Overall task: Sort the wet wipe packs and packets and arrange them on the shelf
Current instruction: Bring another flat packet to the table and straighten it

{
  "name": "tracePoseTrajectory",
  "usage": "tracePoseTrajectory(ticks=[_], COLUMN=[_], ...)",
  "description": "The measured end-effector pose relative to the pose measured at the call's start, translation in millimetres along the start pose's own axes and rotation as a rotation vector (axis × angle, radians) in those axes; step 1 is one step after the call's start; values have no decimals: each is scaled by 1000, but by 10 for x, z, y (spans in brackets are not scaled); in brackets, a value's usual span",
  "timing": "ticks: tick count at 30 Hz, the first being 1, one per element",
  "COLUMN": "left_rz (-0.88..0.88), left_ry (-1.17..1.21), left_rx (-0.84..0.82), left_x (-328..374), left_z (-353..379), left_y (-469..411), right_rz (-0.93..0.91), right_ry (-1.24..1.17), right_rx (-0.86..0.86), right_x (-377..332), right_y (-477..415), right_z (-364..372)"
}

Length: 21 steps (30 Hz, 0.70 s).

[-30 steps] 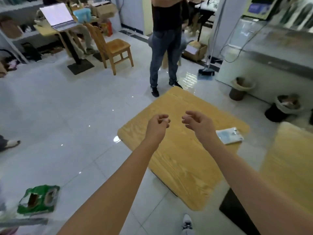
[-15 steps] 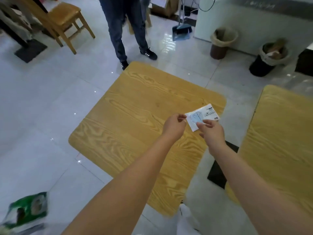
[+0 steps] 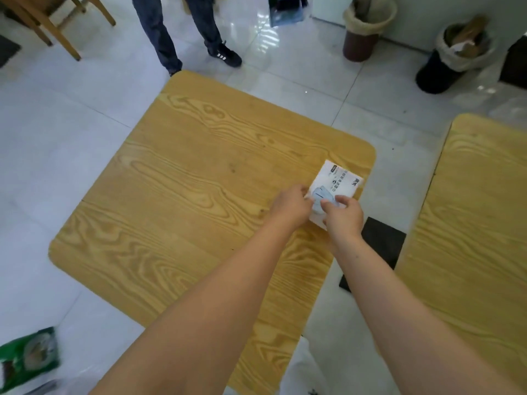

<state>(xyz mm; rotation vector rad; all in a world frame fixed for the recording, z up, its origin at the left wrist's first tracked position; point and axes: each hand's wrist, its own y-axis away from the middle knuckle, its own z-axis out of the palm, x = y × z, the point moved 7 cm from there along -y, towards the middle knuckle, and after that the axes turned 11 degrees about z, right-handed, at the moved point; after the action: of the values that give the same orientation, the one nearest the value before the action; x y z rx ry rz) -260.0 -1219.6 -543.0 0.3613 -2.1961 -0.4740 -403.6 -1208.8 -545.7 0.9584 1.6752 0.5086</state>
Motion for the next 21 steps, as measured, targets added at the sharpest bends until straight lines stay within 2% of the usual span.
tracePoseTrajectory(ticks=[2, 5, 11, 15, 21], left_rz=[-18, -42, -55, -68, -10], left_ry=[137, 288, 423, 504, 518], left_rx=[42, 124, 385, 622, 893], left_x=[-49, -161, -504, -867, -1480], left_z=[-60, -401, -1740, -2610, -3769], left_y=[117, 365, 1276, 2312, 4335], right_rz=[-32, -117, -406, -611, -872], right_ry=[18, 30, 171, 252, 403], right_rx=[11, -76, -301, -537, -898], right_x=[-16, -135, -674, -743, -372], right_y=[83, 391, 1715, 2915, 5039], right_z=[25, 224, 1045, 1625, 2440])
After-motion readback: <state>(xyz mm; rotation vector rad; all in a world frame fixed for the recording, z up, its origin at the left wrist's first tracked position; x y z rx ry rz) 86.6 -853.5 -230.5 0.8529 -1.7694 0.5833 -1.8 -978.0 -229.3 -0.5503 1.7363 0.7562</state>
